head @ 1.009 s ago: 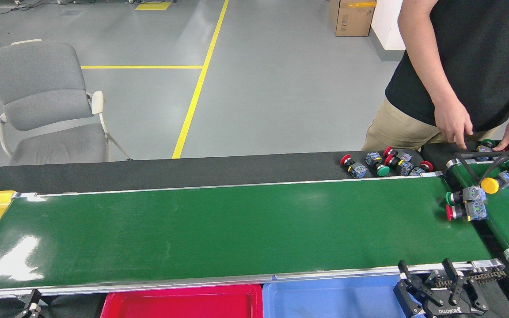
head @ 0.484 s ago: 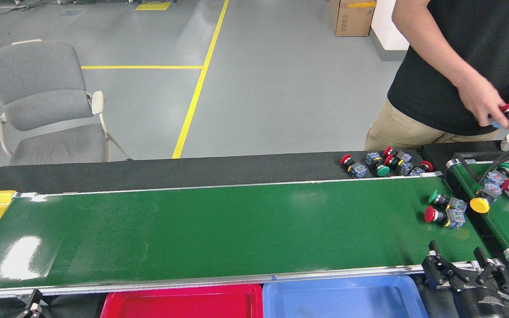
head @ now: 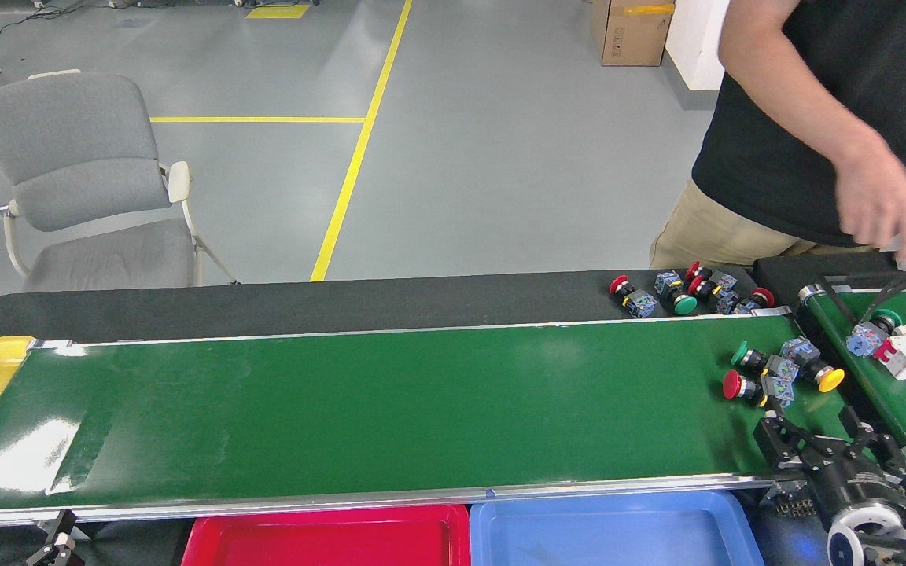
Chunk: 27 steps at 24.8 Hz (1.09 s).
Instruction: Pick switch part from conveyor to tray
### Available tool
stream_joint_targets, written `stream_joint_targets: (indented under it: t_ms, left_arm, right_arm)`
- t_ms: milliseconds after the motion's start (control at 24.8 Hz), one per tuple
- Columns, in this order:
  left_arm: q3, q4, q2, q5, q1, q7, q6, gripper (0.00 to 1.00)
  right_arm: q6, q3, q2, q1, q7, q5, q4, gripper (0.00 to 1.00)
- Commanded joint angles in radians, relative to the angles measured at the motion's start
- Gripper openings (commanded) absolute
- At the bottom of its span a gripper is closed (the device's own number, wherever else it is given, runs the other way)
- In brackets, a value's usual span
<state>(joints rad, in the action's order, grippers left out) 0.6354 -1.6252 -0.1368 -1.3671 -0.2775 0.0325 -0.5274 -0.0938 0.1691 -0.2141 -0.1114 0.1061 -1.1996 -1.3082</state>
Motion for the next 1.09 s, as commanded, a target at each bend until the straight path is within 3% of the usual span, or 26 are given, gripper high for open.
stream_joint_targets:
  t_ms: [0, 283, 686, 807, 969, 1050]
  left_arm:
    - [0.003, -0.01, -0.015, -0.001, 0.004, -0.008, -0.002, 1.0]
    - [0.003, -0.005, -0.021, -0.003, 0.004, -0.008, -0.002, 1.0]
    - [0.0, -0.004, -0.027, -0.004, 0.018, -0.008, -0.002, 1.0]
    - [-0.006, 0.001, -0.027, -0.004, 0.018, -0.008, -0.002, 1.0]
    - [-0.013, 0.004, -0.027, -0.004, 0.021, -0.008, -0.002, 1.0]
    - [-0.013, 0.004, -0.027, -0.004, 0.027, -0.008, -0.002, 1.0]
  right_arm:
    - [-0.004, -0.017, -0.005, -0.027, 0.0, 0.002, -0.002, 1.0]
    - [-0.004, -0.108, -0.001, -0.057, 0.0, 0.003, 0.021, 1.0]
    - [-0.003, -0.171, 0.025, -0.145, -0.003, -0.001, 0.132, 0.98]
    - [0.002, -0.204, 0.019, -0.155, -0.003, -0.005, 0.132, 0.8]
    - [0.002, -0.21, 0.022, -0.159, -0.003, -0.008, 0.133, 0.35]
    - [0.0, -0.21, 0.025, -0.159, -0.003, -0.006, 0.132, 0.17]
